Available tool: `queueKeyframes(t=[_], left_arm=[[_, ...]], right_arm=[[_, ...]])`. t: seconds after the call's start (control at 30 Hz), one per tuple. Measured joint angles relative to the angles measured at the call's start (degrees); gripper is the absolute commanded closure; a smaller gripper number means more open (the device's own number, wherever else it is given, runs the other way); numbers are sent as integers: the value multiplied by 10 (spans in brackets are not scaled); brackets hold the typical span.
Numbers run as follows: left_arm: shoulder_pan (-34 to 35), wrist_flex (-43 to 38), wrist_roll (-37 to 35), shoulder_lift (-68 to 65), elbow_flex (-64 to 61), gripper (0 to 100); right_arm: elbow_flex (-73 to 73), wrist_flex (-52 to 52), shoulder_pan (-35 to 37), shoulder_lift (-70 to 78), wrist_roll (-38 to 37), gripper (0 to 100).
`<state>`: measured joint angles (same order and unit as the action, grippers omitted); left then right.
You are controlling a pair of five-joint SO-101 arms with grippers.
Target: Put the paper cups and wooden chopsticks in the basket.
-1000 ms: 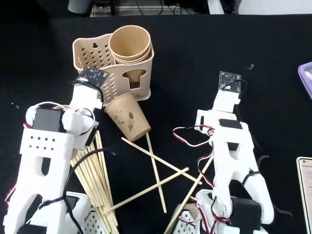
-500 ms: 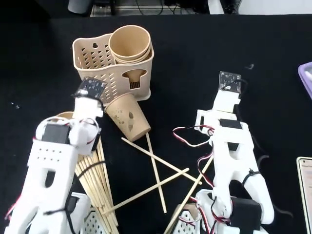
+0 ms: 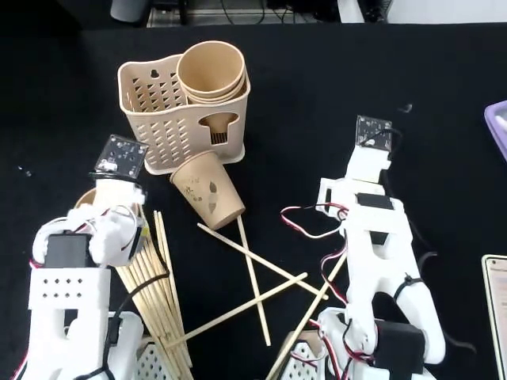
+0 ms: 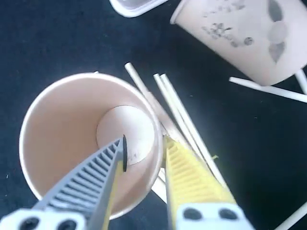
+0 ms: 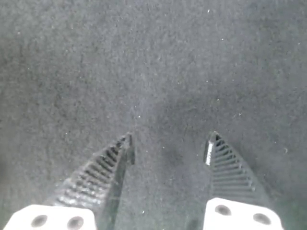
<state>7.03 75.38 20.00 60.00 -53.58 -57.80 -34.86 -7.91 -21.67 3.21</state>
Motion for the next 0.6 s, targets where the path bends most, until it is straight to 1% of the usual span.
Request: queueKeyframes(t=[0.03,0.2,0.27,0.33,0.47,0.53,0.6], left_arm=[[4,0,3,0,-4,978],[8,1,5,4,-3,970],[8,18,7,4,23,971],[7,47,7,4,75,971],[7,108,4,4,230,971],[7,112,-18,5,315,971],[7,96,-54,6,390,971]], right_arm=[[0,0,0,0,0,758],[0,0,0,0,0,758],[0,0,0,0,0,758],[0,0,0,0,0,758],[0,0,0,0,0,758],[0,0,0,0,0,758],[0,0,0,0,0,758]])
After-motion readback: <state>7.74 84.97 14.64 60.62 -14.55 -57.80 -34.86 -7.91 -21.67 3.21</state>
